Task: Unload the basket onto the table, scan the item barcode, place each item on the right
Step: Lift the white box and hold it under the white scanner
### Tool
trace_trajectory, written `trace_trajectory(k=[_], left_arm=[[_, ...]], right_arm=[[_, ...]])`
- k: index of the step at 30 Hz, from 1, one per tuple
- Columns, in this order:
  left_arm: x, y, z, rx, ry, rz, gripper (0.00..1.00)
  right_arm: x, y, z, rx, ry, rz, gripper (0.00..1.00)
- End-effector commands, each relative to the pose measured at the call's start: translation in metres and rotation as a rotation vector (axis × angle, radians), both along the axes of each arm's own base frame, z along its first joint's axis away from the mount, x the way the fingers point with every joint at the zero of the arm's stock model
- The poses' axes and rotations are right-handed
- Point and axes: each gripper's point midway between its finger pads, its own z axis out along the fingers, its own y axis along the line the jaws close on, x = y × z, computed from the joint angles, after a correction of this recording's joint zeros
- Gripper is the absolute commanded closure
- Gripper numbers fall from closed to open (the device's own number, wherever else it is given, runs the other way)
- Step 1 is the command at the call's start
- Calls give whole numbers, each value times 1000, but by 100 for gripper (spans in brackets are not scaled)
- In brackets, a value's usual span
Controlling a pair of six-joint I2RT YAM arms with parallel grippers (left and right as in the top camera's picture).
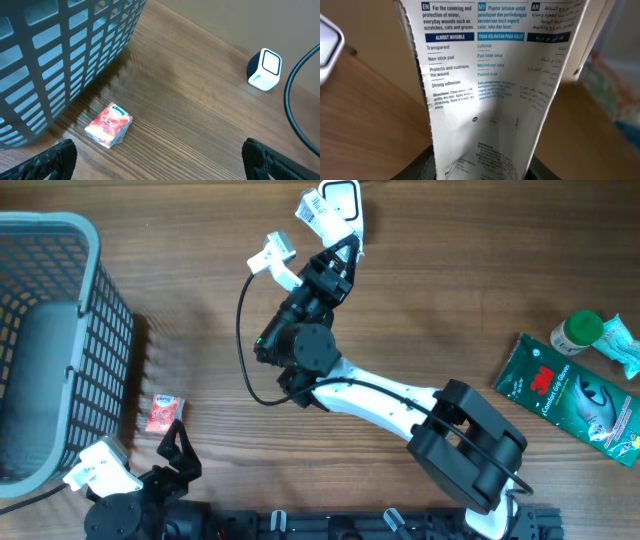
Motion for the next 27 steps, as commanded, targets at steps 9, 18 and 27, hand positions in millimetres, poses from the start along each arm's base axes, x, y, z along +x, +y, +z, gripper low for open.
trace_trajectory(k=[9, 18, 27], left_arm=[[0, -1, 0, -11, -5, 2, 0], [0, -1, 0, -11, -5, 2, 0], [0, -1, 0, -11, -5, 2, 0]], right_arm=[[31, 18, -87, -1, 104, 98, 66], [29, 40, -170, 334, 295, 289, 64], [-7, 65, -252, 1049, 749, 286, 72]])
